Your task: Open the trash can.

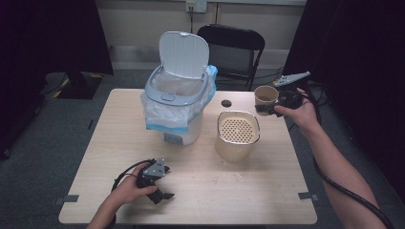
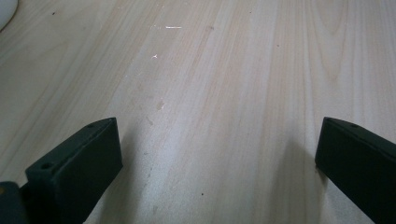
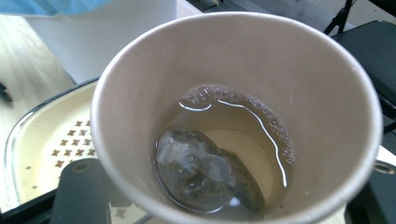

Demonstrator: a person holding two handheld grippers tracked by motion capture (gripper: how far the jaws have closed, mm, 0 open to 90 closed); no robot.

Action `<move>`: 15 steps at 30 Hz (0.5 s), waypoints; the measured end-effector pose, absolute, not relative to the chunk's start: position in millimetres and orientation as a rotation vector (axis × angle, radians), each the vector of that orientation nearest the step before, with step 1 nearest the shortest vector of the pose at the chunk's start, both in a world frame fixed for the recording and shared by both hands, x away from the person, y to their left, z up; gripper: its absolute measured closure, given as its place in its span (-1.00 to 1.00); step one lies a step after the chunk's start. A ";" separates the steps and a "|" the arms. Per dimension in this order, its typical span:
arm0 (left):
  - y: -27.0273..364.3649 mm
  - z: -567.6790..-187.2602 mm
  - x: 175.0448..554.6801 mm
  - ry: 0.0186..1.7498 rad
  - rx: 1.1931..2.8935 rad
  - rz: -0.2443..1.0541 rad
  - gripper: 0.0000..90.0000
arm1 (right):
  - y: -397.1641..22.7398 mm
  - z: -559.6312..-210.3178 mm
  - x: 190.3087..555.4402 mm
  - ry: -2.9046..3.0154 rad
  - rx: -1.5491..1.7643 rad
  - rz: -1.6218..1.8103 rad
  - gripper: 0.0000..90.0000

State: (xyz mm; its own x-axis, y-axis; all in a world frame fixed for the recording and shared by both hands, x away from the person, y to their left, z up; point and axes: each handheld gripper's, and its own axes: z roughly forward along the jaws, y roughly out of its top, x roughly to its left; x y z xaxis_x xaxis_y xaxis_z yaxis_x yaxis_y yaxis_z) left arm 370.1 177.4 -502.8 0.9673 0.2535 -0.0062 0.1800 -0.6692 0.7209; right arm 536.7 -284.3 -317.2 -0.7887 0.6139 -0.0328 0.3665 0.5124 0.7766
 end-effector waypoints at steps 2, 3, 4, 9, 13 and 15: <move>177.4 -502.8 370.1 0.302 2.320 0.120 -1.00 | -285.0 -317.4 539.5 2.444 0.827 1.156 -0.37; 177.4 -502.8 369.9 0.305 2.319 0.120 -1.00 | -285.2 -317.7 541.4 2.434 0.830 1.162 -0.37; 177.4 -502.8 369.9 0.305 2.319 0.119 -1.00 | -285.4 -318.0 542.9 2.428 0.829 1.165 -0.37; 177.4 -502.9 369.9 0.305 2.319 0.120 -1.00 | -285.5 -321.3 552.0 2.419 0.837 1.169 -0.37; 177.4 -502.8 370.2 0.302 2.320 0.121 -1.00 | -287.6 -326.1 560.2 2.402 0.850 1.176 -0.37; 177.4 -502.8 370.0 0.305 2.319 0.120 -1.00 | -288.8 -328.9 564.3 2.400 0.854 1.173 -0.37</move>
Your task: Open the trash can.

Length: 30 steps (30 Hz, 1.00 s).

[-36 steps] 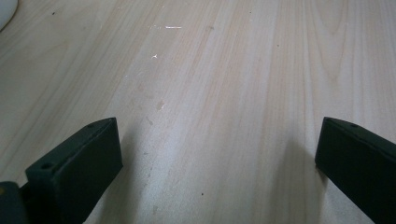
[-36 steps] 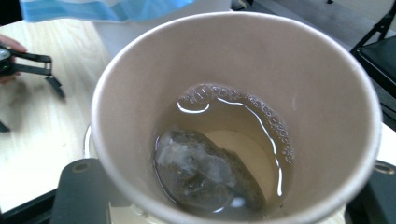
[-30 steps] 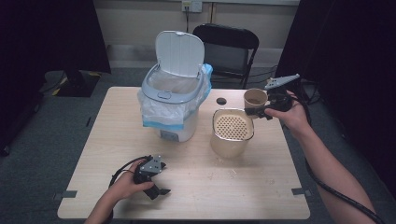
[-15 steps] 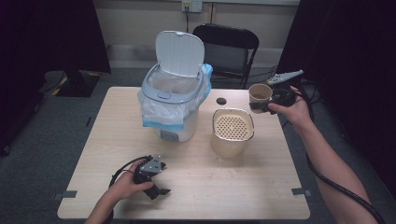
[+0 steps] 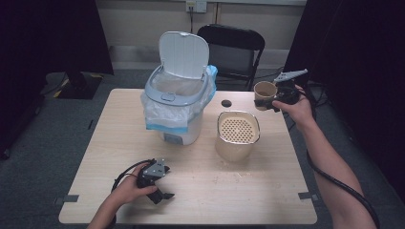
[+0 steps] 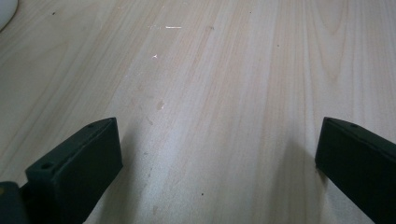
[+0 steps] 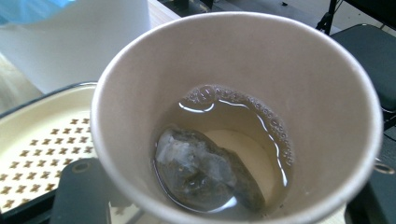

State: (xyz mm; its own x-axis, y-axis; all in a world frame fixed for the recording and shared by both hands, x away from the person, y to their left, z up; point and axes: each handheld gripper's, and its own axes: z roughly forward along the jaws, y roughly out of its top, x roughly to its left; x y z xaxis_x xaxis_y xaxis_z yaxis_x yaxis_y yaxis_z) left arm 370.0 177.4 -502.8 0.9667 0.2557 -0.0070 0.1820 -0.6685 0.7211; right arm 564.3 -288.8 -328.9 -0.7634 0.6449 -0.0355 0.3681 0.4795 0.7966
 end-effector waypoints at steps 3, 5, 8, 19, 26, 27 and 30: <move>177.4 -502.8 370.1 0.302 2.320 0.120 -1.00 | -290.5 -333.0 569.2 2.397 0.865 1.171 -0.37; 177.4 -502.8 369.9 0.305 2.319 0.119 -1.00 | -291.7 -335.8 572.4 2.390 0.877 1.176 -0.37; 177.4 -502.8 370.1 0.302 2.320 0.120 -1.00 | -292.3 -339.5 576.8 2.380 0.875 1.164 -0.37; 177.4 -502.8 370.1 0.302 2.320 0.120 -1.00 | -290.9 -347.2 581.6 2.338 0.820 1.148 -0.37; 177.4 -502.8 370.0 0.304 2.320 0.120 -1.00 | -288.2 -346.9 576.5 2.292 0.734 1.096 -0.37; 177.4 -502.8 370.1 0.302 2.320 0.120 -1.00 | -287.7 -346.6 575.5 2.284 0.724 1.092 -0.37; 177.4 -502.8 370.1 0.302 2.320 0.120 -1.00 | -285.6 -346.0 572.7 2.265 0.682 1.066 -0.37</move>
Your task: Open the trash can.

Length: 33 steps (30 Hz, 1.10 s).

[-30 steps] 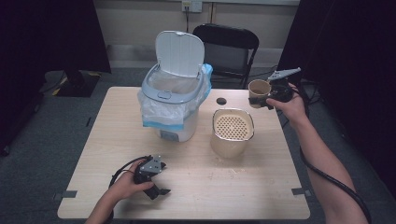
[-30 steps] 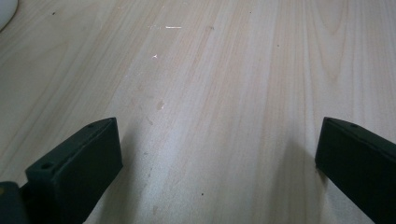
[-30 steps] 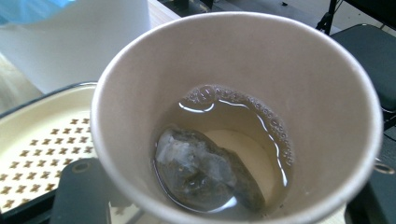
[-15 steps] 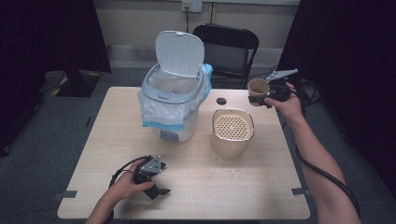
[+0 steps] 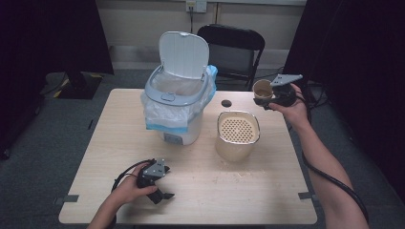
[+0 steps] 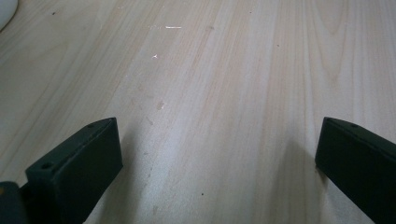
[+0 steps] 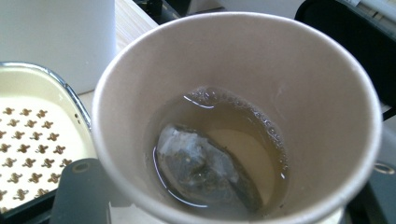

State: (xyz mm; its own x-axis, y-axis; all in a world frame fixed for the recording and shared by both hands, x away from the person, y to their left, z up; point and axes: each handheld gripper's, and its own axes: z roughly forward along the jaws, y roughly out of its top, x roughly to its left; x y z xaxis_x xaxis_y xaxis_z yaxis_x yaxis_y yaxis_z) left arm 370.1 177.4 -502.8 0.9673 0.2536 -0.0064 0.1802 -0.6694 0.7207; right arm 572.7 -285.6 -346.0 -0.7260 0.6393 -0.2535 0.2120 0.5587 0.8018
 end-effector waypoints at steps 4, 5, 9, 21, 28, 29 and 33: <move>177.4 -502.8 370.0 0.305 2.319 0.120 -1.00 | -282.1 -345.3 567.9 2.254 0.618 1.041 -0.37; 177.4 -502.8 369.9 0.305 2.319 0.120 -1.00 | -281.7 -344.9 566.8 2.254 0.605 1.040 -0.37; 177.4 -502.8 369.9 0.306 2.319 0.120 -1.00 | -279.4 -344.8 561.1 2.249 0.539 0.993 -0.37; 177.3 -502.9 370.0 0.304 2.319 0.116 -1.00 | -263.9 -344.8 543.6 2.227 0.321 0.722 -0.36; 177.4 -502.9 369.9 0.307 2.319 0.116 -1.00 | -247.7 -342.3 530.5 2.127 0.109 0.459 -0.35; 177.4 -502.9 370.0 0.305 2.320 0.121 -1.00 | -245.7 -342.5 529.0 2.118 0.086 0.433 -0.35; 177.4 -502.8 370.2 0.302 2.321 0.122 -1.00 | -233.8 -347.3 521.7 2.047 -0.091 0.226 -0.34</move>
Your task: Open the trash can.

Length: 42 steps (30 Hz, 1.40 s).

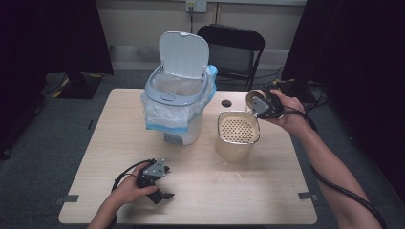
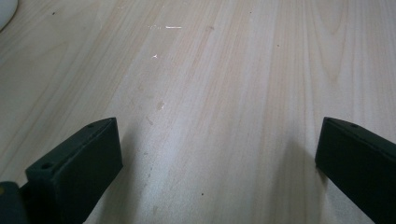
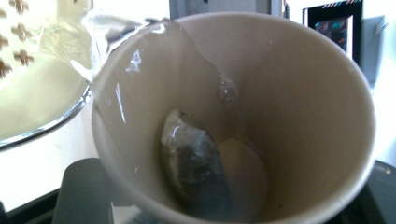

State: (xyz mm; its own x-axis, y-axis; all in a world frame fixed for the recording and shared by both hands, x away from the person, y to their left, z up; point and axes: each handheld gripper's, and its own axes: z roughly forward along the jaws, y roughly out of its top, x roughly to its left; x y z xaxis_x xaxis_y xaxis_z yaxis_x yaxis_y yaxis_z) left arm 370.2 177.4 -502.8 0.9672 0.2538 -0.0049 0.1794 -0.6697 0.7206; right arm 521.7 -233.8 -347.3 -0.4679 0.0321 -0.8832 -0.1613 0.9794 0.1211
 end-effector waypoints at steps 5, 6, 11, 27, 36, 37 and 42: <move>177.4 -502.8 370.2 0.301 2.321 0.121 -1.00 | -221.9 -354.4 514.0 1.935 -0.264 0.039 -0.34; 177.4 -502.7 370.1 0.302 2.321 0.121 -1.00 | -219.9 -355.8 512.5 1.906 -0.290 -0.004 -0.34; 177.4 -502.7 370.2 0.302 2.321 0.121 -1.00 | -212.7 -360.8 504.0 1.721 -0.455 -0.169 -0.34; 177.4 -502.7 370.2 0.301 2.321 0.121 -1.00 | -228.7 -333.6 518.0 2.085 0.065 0.407 -0.36; 177.4 -502.8 370.0 0.305 2.320 0.121 -1.00 | -239.4 -327.0 528.2 2.270 0.387 0.773 -0.36; 177.4 -502.8 370.1 0.302 2.320 0.122 -1.00 | -239.7 -326.9 529.0 2.285 0.404 0.808 -0.36; 177.4 -502.9 370.0 0.304 2.320 0.117 -1.00 | -237.5 -326.5 529.7 2.302 0.451 0.863 -0.36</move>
